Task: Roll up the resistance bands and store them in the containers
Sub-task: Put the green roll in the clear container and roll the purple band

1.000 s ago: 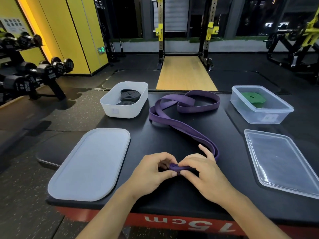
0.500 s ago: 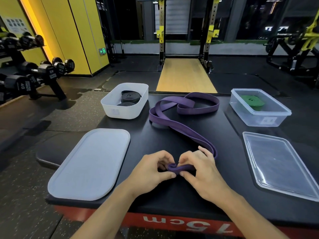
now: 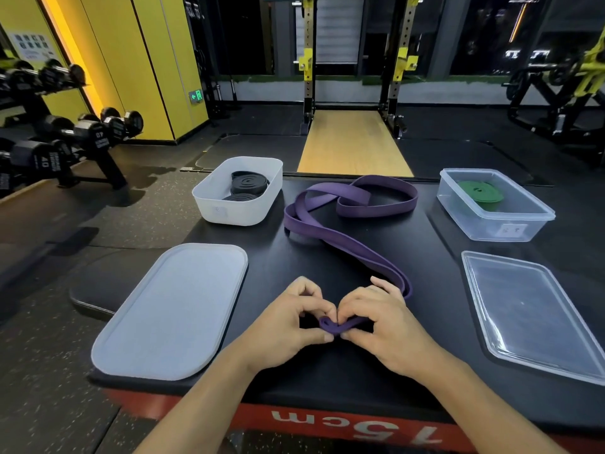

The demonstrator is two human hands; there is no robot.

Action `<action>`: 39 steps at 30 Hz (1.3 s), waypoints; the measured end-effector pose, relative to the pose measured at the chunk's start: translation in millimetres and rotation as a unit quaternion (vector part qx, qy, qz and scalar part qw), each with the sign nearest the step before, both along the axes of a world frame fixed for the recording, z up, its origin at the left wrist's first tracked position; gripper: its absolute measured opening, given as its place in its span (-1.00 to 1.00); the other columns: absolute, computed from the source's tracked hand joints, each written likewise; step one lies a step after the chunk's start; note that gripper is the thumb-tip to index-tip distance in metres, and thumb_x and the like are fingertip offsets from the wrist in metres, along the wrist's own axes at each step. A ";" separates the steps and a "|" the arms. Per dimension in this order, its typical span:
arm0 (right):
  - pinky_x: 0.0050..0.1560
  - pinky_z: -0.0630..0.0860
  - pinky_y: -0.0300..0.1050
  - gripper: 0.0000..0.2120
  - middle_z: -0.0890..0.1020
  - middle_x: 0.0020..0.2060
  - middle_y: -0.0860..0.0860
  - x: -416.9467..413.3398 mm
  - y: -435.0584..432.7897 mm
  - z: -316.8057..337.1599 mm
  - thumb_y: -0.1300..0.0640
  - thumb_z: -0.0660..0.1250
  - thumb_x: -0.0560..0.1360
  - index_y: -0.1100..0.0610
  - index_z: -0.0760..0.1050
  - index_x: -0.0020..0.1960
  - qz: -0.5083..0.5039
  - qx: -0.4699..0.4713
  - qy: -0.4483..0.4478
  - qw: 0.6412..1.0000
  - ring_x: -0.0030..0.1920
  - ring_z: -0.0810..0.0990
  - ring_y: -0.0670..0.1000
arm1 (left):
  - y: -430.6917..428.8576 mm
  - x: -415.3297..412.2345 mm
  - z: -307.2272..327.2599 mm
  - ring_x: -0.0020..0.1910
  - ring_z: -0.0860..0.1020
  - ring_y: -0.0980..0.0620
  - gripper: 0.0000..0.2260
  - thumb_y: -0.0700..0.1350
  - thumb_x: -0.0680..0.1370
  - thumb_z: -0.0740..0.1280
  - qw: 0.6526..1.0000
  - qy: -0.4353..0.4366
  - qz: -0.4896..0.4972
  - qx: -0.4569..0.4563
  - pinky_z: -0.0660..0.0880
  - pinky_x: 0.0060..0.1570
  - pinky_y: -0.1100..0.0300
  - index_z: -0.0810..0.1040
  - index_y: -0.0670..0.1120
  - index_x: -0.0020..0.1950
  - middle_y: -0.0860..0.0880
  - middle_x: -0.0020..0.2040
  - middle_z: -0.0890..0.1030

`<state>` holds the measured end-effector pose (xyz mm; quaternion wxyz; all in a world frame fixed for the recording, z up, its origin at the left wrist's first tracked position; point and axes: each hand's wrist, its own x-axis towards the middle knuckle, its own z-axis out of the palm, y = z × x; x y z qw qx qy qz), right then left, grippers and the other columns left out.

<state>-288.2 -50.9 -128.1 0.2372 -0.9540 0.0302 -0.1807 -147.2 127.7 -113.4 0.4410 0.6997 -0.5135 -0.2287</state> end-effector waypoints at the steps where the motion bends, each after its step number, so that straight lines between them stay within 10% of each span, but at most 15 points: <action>1: 0.56 -0.05 -0.18 -0.73 0.61 -0.06 -0.28 0.8 -1.0 2.4 0.10 0.58 0.41 -0.17 0.58 -0.01 0.009 0.002 0.011 1.000 0.09 0.55 -0.22 | 0.5 1.4 1.1 0.01 0.54 0.19 -0.79 -0.24 0.48 0.57 1.000 0.007 -0.004 0.004 0.39 0.13 0.39 0.72 0.04 0.00 0.08 0.04 0.48; 14: 0.54 0.05 -0.21 -0.80 0.56 -0.12 -0.28 5.4 -3.3 3.5 -0.11 0.60 0.37 -0.18 0.61 -0.10 0.022 0.013 0.008 1.000 0.08 0.54 -0.19 | 3.8 4.8 3.3 0.18 0.69 0.04 -0.66 -0.39 0.53 0.44 0.992 0.126 0.009 -0.004 0.49 0.12 0.34 0.47 -0.04 0.14 -0.02 0.13 0.73; 19: 0.14 0.33 -0.32 -0.46 0.45 -0.01 -0.31 3.0 3.2 2.1 -0.16 0.68 0.21 -0.25 0.39 -0.01 -0.061 0.058 -0.021 0.996 0.15 0.40 -0.20 | 2.9 1.7 1.7 0.23 0.64 0.13 -0.70 -0.38 0.56 0.41 0.997 0.082 0.008 -0.002 0.44 0.24 0.30 0.48 -0.01 0.11 0.10 0.13 0.74; 23: 0.51 0.03 -0.27 -0.51 0.52 -0.04 -0.31 4.9 1.8 3.2 -0.23 0.62 0.26 -0.23 0.45 0.06 -0.044 0.024 -0.019 0.999 0.12 0.48 -0.19 | 4.6 0.9 1.5 0.08 0.66 0.08 -0.75 -0.37 0.57 0.40 0.996 0.085 0.015 -0.026 0.49 0.17 0.27 0.52 -0.07 0.13 0.06 0.09 0.75; 29: 0.56 -0.05 -0.18 -0.51 0.55 -0.09 -0.30 7.5 4.1 -0.2 -0.38 0.43 0.31 -0.20 0.54 0.16 -0.047 -0.020 -0.029 0.998 0.05 0.51 -0.24 | -4.2 -2.7 -1.6 0.03 0.72 -0.04 -0.87 -0.19 0.57 0.50 0.992 0.108 0.046 -0.051 0.58 0.17 0.05 0.57 -0.08 0.02 -0.02 -0.01 0.76; 39: 0.57 -0.09 -0.16 -0.46 0.48 -0.15 -0.24 17.8 19.4 -4.4 -0.46 0.30 0.37 -0.15 0.62 0.18 -0.051 -0.054 -0.040 0.996 -0.01 0.50 -0.18 | -6.6 8.1 -0.7 -0.15 0.66 -0.01 -0.78 -0.24 0.52 0.53 0.989 0.124 0.073 -0.024 0.53 -0.05 0.23 0.50 -0.13 0.00 -0.07 -0.09 0.61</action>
